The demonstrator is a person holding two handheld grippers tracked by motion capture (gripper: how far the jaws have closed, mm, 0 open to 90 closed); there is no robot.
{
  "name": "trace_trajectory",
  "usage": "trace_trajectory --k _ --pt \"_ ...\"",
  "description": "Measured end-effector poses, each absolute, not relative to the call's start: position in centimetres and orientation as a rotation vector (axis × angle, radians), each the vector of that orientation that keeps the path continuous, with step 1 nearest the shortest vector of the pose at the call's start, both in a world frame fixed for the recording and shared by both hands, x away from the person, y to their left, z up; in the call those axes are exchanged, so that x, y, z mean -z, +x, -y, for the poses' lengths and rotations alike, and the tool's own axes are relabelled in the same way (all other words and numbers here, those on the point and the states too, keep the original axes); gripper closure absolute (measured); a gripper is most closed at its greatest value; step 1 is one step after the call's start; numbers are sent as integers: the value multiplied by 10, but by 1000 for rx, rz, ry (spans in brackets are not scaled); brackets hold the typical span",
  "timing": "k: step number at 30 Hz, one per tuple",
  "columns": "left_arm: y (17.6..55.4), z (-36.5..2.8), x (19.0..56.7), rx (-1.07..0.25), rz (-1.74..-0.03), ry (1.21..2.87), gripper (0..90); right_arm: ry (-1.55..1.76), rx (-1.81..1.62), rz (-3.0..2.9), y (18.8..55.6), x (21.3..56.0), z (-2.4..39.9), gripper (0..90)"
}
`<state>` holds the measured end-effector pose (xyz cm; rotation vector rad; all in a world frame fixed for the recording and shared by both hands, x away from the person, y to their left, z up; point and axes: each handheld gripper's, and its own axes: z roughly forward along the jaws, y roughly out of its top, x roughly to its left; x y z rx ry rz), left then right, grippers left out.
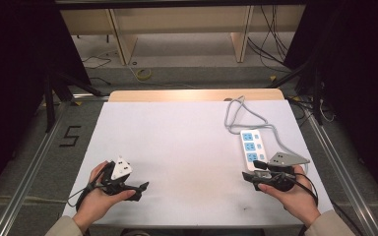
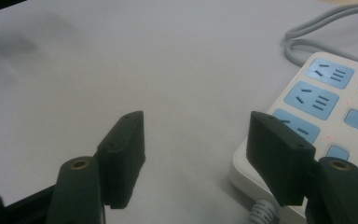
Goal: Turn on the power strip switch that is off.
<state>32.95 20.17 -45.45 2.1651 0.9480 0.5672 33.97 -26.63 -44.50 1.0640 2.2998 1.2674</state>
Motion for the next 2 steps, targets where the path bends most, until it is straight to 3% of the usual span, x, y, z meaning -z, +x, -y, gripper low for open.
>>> trace_trajectory --k 2 --pt "330 -201 454 -568 -947 2166 78 1065 -1270 -2300 340 445 266 373"
